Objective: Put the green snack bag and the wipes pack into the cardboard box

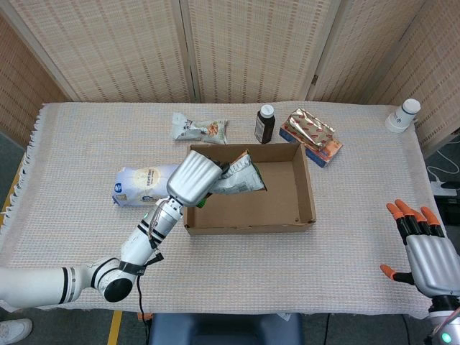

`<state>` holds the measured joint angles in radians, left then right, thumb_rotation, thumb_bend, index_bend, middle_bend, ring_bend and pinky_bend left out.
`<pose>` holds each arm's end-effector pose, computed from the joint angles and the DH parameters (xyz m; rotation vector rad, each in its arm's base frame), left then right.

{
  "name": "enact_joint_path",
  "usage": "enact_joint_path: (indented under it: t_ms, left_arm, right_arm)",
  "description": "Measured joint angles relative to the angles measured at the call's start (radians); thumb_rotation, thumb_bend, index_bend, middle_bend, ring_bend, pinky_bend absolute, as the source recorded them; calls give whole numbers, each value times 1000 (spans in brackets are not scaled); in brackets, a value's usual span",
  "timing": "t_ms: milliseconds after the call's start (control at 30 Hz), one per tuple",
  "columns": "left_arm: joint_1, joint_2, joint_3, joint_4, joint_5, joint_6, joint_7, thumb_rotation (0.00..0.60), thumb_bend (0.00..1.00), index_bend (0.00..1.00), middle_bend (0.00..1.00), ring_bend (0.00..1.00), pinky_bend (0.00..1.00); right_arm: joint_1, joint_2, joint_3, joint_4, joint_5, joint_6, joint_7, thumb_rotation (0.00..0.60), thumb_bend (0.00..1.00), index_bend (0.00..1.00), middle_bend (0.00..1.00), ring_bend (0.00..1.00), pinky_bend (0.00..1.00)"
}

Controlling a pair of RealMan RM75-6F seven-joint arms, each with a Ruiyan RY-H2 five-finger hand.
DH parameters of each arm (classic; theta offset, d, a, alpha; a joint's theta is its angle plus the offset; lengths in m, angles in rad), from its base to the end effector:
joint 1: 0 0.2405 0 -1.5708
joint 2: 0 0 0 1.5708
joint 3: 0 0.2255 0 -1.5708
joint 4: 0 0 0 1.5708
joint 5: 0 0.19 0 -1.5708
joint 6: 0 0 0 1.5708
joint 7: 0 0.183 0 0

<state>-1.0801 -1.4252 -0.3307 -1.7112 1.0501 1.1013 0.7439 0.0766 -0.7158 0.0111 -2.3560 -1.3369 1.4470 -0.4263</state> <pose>0.0588 0.3680 0.0614 -1.8786 -0.3060 -1.1639 -0.1890 -0.1937 0.2028 1.4015 -0.9948 0.6910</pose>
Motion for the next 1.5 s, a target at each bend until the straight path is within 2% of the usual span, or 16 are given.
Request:
enact_joint_path:
  t_ms: [233, 333, 367, 400, 467, 567, 800, 967, 1200, 1367, 1500]
  left_arm:
    - [-30, -134, -38, 144, -9, 45, -90, 600, 305, 518, 584, 601, 726]
    - [-40, -167, -53, 162, -35, 49, -107, 600, 247, 234, 362, 393, 557]
    - [-42, -171, -56, 161, -47, 44, -110, 600, 225, 114, 238, 273, 461]
    - [-46, -174, -59, 160, -60, 36, -113, 600, 205, 35, 120, 154, 357]
    - [-54, -178, -68, 150, -80, 12, -127, 600, 181, 0, 8, 24, 201]
    - [-64, -184, -79, 142, -75, 4, -155, 600, 171, 0, 0, 0, 131]
    - [-66, -159, -89, 134, -77, 14, -150, 600, 170, 0, 0, 0, 133]
    - [-39, -90, -73, 116, -95, 9, -131, 600, 175, 0, 0, 0, 167]
    - [44, 80, 12, 63, -113, -56, -139, 600, 177, 0, 0, 0, 168]
    - [81, 221, 84, 5, -141, -174, -155, 600, 178, 0, 0, 0, 145]
    - [72, 290, 125, -23, -228, -283, -151, 600, 177, 0, 0, 0, 130]
  right_arm:
    - [5, 1, 3, 0, 22, -8, -8, 600, 4, 61, 9, 0, 0]
    - [7, -4, 4, 0, 27, -8, -15, 600, 4, 61, 9, 0, 0]
    - [7, -4, 5, 0, 29, -7, -16, 600, 3, 61, 9, 0, 0]
    - [7, -5, 6, 0, 32, -5, -17, 600, 4, 61, 9, 0, 0]
    - [7, -6, 7, 0, 36, -3, -19, 600, 4, 61, 9, 0, 0]
    - [7, -6, 6, 0, 39, -2, -20, 600, 4, 62, 9, 0, 0]
    - [4, -4, 5, 0, 32, 1, -16, 600, 3, 62, 9, 0, 0]
    - [3, -3, 2, 0, 26, 1, -16, 600, 4, 62, 9, 0, 0]
    - [5, -10, 0, 0, 21, -4, -24, 600, 3, 63, 9, 0, 0]
    - [10, -19, 0, 0, 25, -9, -48, 600, 5, 82, 9, 0, 0]
    - [13, -28, 0, 0, 25, -12, -57, 600, 4, 77, 9, 0, 0]
